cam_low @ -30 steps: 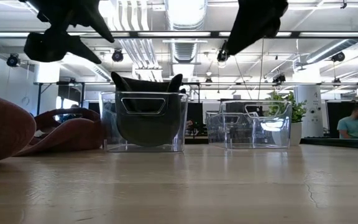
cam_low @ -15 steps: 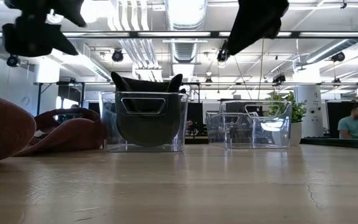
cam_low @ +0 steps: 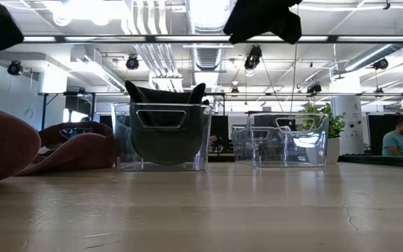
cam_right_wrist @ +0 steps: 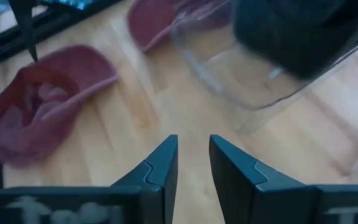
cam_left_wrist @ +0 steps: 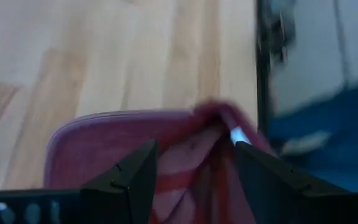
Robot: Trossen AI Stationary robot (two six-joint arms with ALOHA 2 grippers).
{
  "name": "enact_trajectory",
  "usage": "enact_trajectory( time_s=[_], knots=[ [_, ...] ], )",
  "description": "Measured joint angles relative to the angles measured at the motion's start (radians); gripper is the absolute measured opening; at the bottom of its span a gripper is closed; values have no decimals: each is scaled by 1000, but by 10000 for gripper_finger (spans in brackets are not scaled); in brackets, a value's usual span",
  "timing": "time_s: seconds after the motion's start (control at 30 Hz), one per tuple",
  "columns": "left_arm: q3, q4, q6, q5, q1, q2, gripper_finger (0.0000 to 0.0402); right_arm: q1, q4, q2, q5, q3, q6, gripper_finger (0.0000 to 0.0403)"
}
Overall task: Pick & Place hat
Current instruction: Put the bottom red cap into the right transparent bin
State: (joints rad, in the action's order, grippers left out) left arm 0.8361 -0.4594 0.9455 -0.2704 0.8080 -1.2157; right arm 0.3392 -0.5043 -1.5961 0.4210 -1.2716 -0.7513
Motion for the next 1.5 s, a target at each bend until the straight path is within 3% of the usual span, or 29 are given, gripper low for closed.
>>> enact_trajectory(
  time_s=[0.23, 0.47, 0.67, 0.87, 1.13, 1.5],
  knots=[
    [100, -11, -477, 55, -15, -170, 208, 38, 11, -81, -232, 2, -102, 98],
    [130, -62, -743, 191, -50, -203, 208, 132, 11, -120, -231, 2, -239, 115],
    [160, -96, -843, 259, -130, -207, 208, 189, -23, -114, -185, 0, -241, 121],
    [194, -126, -956, 314, -240, -250, 208, 211, -168, -115, -294, 0, -353, 121],
    [238, -150, -1107, 475, -310, -386, 208, 253, -165, -115, -291, 0, -368, 121],
    [260, -274, -1245, 447, -313, -500, 208, 255, -164, -115, -284, 0, -363, 118]
  ],
)
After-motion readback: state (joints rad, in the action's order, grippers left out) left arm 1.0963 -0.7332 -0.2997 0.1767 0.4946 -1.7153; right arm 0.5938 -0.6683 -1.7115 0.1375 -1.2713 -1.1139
